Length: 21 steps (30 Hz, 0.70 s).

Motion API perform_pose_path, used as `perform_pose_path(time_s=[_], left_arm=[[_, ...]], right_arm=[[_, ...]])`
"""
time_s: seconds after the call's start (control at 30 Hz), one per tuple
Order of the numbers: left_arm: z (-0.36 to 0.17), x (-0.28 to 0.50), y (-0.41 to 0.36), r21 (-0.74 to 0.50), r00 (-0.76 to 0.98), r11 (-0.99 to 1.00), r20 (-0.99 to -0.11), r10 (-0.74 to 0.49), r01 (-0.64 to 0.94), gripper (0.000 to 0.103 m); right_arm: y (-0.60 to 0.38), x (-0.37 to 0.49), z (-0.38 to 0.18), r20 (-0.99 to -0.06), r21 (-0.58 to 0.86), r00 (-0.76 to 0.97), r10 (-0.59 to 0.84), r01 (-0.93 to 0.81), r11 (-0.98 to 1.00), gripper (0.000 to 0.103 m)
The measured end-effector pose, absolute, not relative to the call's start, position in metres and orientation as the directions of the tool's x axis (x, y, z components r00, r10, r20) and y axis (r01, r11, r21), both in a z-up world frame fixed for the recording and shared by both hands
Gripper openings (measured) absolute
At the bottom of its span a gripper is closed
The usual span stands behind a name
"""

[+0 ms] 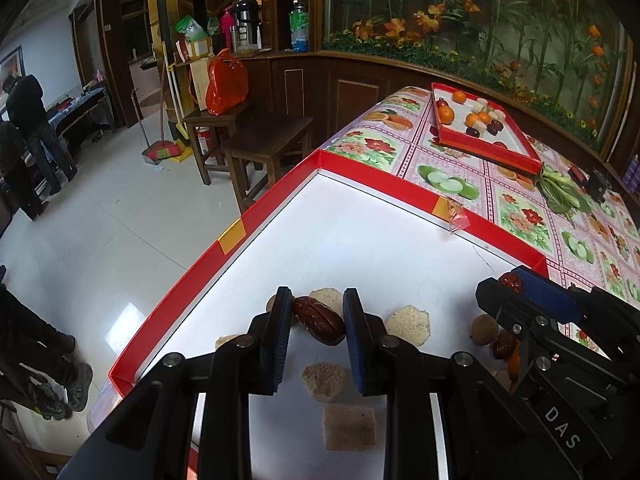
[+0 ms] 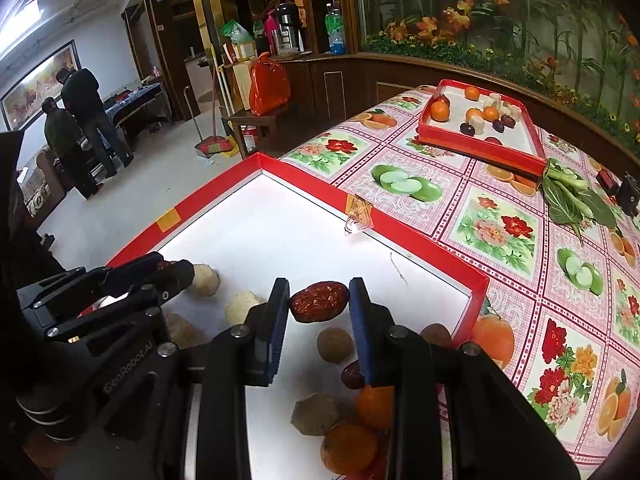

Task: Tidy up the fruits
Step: 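Carry both red dates over the white tray and lower them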

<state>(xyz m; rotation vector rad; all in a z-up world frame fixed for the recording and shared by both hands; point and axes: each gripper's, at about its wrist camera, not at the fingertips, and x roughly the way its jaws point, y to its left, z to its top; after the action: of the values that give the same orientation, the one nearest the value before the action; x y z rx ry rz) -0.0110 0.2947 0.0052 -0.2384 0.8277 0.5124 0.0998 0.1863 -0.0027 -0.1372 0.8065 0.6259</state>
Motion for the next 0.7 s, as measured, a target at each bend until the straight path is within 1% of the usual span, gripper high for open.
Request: perform_pose_path(time_s=[0.7], left_arm=[[0.0025,-0.0086,0.3018,-0.014,0.554,0.838,-0.756,0.348,-0.545,0.025]], right_arm=[[0.1893,0.1069,-0.0106,-0.729,0.115,0.512,0.454,-0.562,0.819,0.033]])
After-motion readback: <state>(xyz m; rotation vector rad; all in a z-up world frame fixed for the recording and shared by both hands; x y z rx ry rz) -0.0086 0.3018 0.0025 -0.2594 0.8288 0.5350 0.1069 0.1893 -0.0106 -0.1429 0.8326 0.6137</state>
